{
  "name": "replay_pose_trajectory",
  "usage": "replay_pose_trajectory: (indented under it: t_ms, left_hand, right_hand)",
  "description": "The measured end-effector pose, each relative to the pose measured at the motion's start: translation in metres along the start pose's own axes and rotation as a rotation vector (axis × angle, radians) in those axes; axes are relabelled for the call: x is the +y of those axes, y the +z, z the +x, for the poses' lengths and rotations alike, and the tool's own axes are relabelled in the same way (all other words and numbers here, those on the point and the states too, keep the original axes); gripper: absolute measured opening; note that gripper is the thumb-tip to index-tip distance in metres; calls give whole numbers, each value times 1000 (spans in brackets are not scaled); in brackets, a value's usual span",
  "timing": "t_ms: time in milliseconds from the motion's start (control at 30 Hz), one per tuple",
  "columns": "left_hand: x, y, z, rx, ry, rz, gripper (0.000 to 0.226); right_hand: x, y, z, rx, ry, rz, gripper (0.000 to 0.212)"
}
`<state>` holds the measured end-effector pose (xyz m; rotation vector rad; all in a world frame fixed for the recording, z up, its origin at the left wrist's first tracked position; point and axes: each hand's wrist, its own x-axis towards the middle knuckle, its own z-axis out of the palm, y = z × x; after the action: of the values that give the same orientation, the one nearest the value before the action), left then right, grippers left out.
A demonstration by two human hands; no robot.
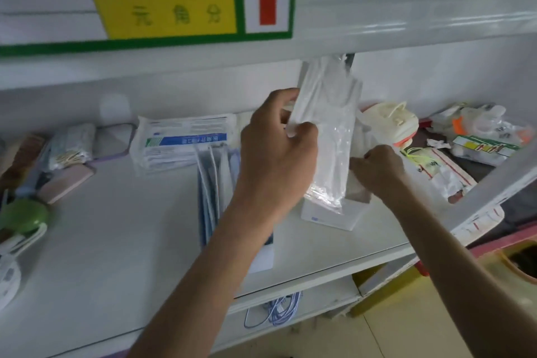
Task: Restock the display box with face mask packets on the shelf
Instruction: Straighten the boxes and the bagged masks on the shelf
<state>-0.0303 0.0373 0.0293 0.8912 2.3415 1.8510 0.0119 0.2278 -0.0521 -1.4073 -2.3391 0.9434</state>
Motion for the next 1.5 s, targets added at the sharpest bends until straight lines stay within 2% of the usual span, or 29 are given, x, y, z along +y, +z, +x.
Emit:
replay_pose_trajectory:
  t_ms: [133,267,367,467,567,667,733,800,900,1000,1067,1100,1167,1233,1300,1400,1433,1500]
  left_hand:
    - [-20,50,19,-141,-89,213,59]
    - [-41,75,31,-217,-144,399,38]
    - [-43,89,33,-284,-147,427,31]
    - [-38,99,37,-360,-119,479,39]
    - [-40,106,43,-400,-38,564,44]
    - [-54,111,40,-490,-9,678,33]
    - [-64,112,36,-547,-99,680,42]
    - [-66,110,34,-505,-172,620,48]
    - [-65,107,38,-348,-104,606,40]
    - [-71,104,41,-321,-55,653,59]
    - [-75,101,42,-399,-154,546,68]
    - [-77,99,41,-404,-183,501,66]
    - [-78,92,39,-349,-180,485,56]
    - [-81,84,36,-281,-195,467,53]
    - [-83,80,30,-268,-231,414,49]
    - [-86,82,27,-245,-255,366,39]
    - [-87,84,27,-226,-248,355,41]
    - [-85,85,27,-220,-250,358,52]
  right_hand:
    - [-1,0,-7,141,-44,-32,22]
    - [-3,-1,-9,194,-102,-15,30]
    - [-5,0,-9,99,-109,-35,23]
    - [-4,1,-10,10,-116,-55,18]
    - [-2,-1,-11,77,-115,59,26]
    - [-4,-2,-13,-92,-96,122,42]
    - [-1,-2,-10,-133,-106,143,36]
    - [6,-1,-6,-63,-148,127,22]
    - [11,4,-1,-67,-166,-50,61]
    - [6,14,3,44,-204,-25,73]
    - [1,15,5,149,-196,32,64]
    - [-1,14,5,175,-183,32,55]
    - [-3,12,4,184,-220,-64,39]
    - [-2,15,3,187,-345,-217,28]
    - [0,16,-1,130,-489,-271,19]
    - [-3,9,-10,-212,-490,-177,28]
    - [-3,7,-11,-242,-477,-184,33]
    - [-2,6,-12,-113,-490,-277,42]
